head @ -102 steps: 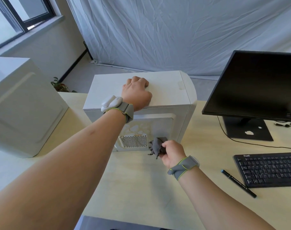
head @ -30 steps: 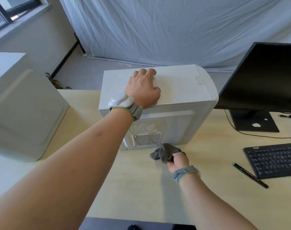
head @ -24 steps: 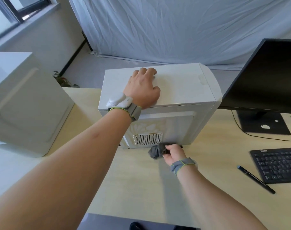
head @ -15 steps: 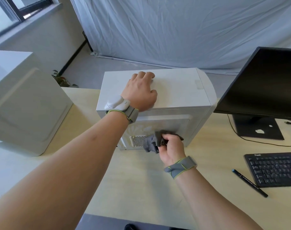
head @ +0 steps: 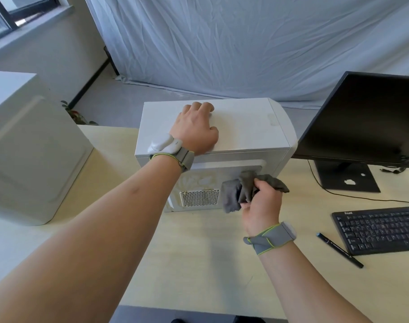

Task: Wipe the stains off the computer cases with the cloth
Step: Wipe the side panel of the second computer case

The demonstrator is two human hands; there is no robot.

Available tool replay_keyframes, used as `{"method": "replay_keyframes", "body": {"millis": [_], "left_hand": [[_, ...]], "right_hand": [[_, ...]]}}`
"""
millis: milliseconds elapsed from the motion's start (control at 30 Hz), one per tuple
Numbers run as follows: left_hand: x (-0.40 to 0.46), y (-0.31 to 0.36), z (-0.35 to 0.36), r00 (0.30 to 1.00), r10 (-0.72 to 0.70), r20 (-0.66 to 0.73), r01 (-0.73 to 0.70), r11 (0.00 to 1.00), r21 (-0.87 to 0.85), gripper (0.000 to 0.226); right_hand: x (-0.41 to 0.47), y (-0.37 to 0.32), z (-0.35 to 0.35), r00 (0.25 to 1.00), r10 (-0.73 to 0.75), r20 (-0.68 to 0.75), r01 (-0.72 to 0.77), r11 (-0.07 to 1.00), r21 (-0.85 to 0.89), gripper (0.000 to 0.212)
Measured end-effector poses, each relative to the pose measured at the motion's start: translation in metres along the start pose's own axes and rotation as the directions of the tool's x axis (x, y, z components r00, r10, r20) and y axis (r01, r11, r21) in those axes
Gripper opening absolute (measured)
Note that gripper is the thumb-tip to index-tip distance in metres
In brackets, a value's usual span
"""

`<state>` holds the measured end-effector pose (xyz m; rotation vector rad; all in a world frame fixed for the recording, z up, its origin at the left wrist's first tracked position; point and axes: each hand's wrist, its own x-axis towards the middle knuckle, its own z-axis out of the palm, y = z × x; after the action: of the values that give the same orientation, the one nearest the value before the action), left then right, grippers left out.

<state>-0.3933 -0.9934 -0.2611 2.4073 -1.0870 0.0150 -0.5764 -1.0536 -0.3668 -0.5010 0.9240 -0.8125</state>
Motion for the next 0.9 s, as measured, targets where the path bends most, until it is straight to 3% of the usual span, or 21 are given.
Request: {"method": "replay_keyframes", "body": {"millis": [67, 167, 300, 367, 433, 500, 533, 600, 667, 700, 767, 900], "left_hand": [[0.000, 0.000, -0.001, 1.000, -0.001, 0.006, 0.001, 1.000, 0.002, 0.053], [0.001, 0.000, -0.001, 1.000, -0.004, 0.020, 0.004, 1.000, -0.002, 0.054], [0.003, -0.002, -0.002, 0.998, -0.054, 0.020, 0.056, 0.987, -0.150, 0.057], [0.004, -0.006, -0.004, 0.991, -0.129, 0.020, 0.128, 0.933, -0.336, 0.055], [0.004, -0.009, -0.009, 0.978, -0.202, 0.045, 0.194, 0.818, -0.542, 0.051], [0.003, -0.012, -0.016, 0.969, -0.232, 0.087, 0.227, 0.694, -0.683, 0.044], [0.004, -0.014, -0.021, 0.970, -0.215, 0.110, 0.230, 0.682, -0.694, 0.039], [0.008, -0.019, -0.030, 0.981, -0.149, 0.125, 0.194, 0.783, -0.591, 0.033], [0.006, -0.038, -0.040, 0.998, -0.050, 0.049, 0.063, 0.947, -0.316, 0.031], [0.003, -0.047, -0.039, 1.000, 0.008, 0.006, -0.007, 0.983, -0.186, 0.031], [-0.006, -0.071, -0.039, 0.995, 0.103, -0.019, -0.103, 0.993, -0.054, 0.030], [-0.008, -0.081, -0.030, 0.991, 0.130, 0.014, -0.129, 0.991, -0.035, 0.031]], "right_hand": [[-0.005, 0.009, 0.010, 0.988, -0.155, -0.015, 0.153, 0.985, -0.086, 0.021], [-0.022, 0.036, 0.038, 0.961, -0.274, 0.029, 0.272, 0.926, -0.260, 0.022], [-0.038, 0.070, 0.048, 0.968, -0.227, 0.104, 0.249, 0.864, -0.437, 0.020], [-0.043, 0.070, 0.043, 0.974, -0.165, 0.154, 0.216, 0.878, -0.428, 0.020], [-0.043, 0.056, 0.037, 0.978, -0.159, 0.135, 0.196, 0.923, -0.332, 0.023], [-0.039, 0.038, 0.033, 0.964, -0.264, 0.039, 0.266, 0.934, -0.238, 0.026], [-0.037, 0.029, 0.031, 0.948, -0.319, -0.007, 0.312, 0.930, -0.197, 0.026], [-0.034, 0.012, 0.031, 0.923, -0.382, -0.045, 0.370, 0.914, -0.164, 0.025], [-0.040, 0.012, 0.039, 0.923, -0.385, -0.007, 0.379, 0.913, -0.153, 0.022], [-0.043, 0.014, 0.041, 0.920, -0.391, 0.023, 0.388, 0.901, -0.195, 0.025], [-0.053, 0.033, 0.054, 0.913, -0.405, 0.057, 0.402, 0.861, -0.313, 0.033], [-0.065, 0.074, 0.075, 0.938, -0.343, 0.041, 0.322, 0.826, -0.463, 0.038]]}}
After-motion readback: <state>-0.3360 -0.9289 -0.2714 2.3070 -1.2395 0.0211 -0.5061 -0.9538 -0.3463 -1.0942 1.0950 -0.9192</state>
